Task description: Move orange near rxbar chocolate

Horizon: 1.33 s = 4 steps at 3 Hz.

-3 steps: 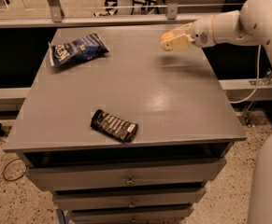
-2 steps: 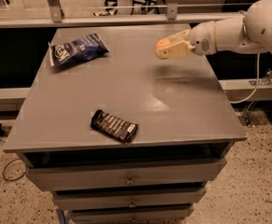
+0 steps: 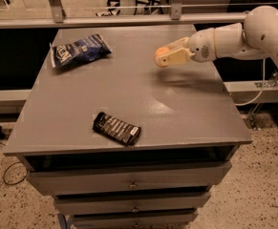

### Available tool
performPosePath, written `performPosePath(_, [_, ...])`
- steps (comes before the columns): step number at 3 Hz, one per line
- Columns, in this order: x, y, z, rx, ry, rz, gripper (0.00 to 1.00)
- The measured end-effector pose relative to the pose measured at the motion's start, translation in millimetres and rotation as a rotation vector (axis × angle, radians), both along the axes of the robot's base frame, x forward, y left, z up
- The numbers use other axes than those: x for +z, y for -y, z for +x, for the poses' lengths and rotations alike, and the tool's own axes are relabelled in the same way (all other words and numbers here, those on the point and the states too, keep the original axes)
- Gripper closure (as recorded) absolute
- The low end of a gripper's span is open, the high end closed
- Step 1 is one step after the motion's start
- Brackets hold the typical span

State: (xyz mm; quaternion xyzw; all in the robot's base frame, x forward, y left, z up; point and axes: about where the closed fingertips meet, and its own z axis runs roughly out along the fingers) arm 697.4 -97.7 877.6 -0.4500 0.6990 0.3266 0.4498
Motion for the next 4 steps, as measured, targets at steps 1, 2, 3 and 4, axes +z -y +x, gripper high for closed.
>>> performPosePath(1, [-5,-13,-24,0.078,-0.011,-0.022,1.0])
performPosePath(2, [-6,-31,-69,0.181,-0.004,-0.039,1.0])
performPosePath(3, [-16,-56,-119,0.287,-0.012,-0.047,1.0])
performPosePath(4, [-34,-82,-156,0.379,-0.042,-0.044,1.0])
